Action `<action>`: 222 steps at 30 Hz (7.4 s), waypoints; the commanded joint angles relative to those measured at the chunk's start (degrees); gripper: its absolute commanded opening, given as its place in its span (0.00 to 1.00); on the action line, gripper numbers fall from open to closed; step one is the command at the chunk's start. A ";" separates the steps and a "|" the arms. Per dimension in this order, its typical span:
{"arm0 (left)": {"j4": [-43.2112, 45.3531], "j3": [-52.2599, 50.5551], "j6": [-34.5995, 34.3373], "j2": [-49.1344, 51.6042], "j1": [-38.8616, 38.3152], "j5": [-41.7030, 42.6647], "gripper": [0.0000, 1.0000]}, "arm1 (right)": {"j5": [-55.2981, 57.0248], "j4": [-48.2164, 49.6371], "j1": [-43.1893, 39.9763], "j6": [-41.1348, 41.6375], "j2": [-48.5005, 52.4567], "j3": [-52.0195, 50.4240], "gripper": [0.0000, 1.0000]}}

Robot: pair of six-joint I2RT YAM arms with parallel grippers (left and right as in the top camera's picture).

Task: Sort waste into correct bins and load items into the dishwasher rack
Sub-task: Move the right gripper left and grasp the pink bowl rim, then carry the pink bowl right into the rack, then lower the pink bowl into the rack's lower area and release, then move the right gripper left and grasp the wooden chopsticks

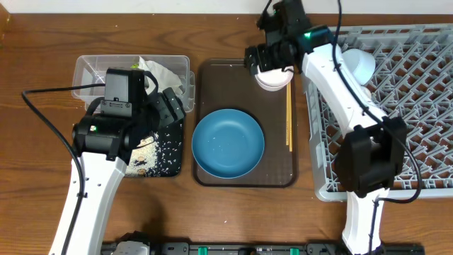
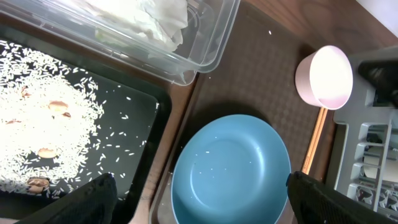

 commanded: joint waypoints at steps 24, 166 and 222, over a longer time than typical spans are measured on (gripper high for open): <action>-0.11 1.25 0.42 0.22 0.28 -0.33 0.90 | 3.93 26.38 2.62 -1.05 0.61 -24.26 0.23; -0.11 1.25 0.42 0.22 0.28 -0.33 0.90 | -78.44 -11.30 -50.05 -23.82 -28.02 -57.29 0.01; -0.11 1.25 0.42 0.22 0.28 -0.33 0.90 | -9.27 -10.56 -23.23 5.44 -30.47 -26.93 0.99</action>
